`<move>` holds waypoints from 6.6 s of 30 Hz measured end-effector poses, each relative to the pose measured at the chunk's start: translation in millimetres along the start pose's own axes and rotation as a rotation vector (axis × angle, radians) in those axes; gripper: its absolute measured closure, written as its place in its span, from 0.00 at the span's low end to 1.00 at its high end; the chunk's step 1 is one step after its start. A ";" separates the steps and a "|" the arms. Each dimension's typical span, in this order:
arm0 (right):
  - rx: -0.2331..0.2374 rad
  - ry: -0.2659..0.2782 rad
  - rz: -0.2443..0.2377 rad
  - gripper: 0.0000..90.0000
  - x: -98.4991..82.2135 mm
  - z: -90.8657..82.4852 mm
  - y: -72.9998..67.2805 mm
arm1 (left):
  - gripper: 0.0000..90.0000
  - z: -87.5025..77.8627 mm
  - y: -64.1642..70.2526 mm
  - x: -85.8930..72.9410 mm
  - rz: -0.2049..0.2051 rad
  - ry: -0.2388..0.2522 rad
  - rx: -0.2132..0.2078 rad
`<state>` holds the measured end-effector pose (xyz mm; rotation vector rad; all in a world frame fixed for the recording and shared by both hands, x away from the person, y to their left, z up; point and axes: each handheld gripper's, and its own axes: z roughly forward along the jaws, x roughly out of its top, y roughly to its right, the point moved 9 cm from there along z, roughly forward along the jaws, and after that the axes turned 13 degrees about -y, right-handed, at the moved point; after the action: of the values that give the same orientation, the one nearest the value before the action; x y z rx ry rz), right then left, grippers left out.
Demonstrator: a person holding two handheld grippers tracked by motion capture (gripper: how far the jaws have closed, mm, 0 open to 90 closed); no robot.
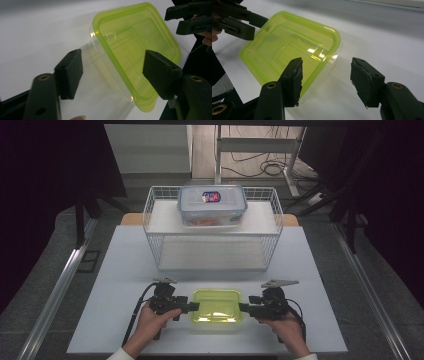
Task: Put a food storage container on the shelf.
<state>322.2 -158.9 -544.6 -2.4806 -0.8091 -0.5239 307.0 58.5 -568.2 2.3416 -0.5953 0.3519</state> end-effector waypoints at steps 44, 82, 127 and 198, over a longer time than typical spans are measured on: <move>0.184 -0.012 0.091 0.79 -11.5 12.3 -10.1 | 0.77 1.1 13.5 -13.6 0.070 0.041 -0.002; 0.118 0.103 0.005 0.88 -1.7 -12.6 -25.4 | 0.86 -26.9 34.1 -10.7 0.184 0.168 0.060; 0.045 0.269 -0.142 0.88 98.8 -89.1 -48.0 | 0.87 -117.7 61.0 68.0 0.273 0.305 0.094; 0.080 0.303 0.047 0.71 304.3 -125.9 14.0 | 0.65 -195.9 26.6 255.7 0.102 0.347 0.093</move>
<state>534.0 -102.3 -298.5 -2.2675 -0.6365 -0.8092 496.0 92.3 -308.2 2.2682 -0.5373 0.8282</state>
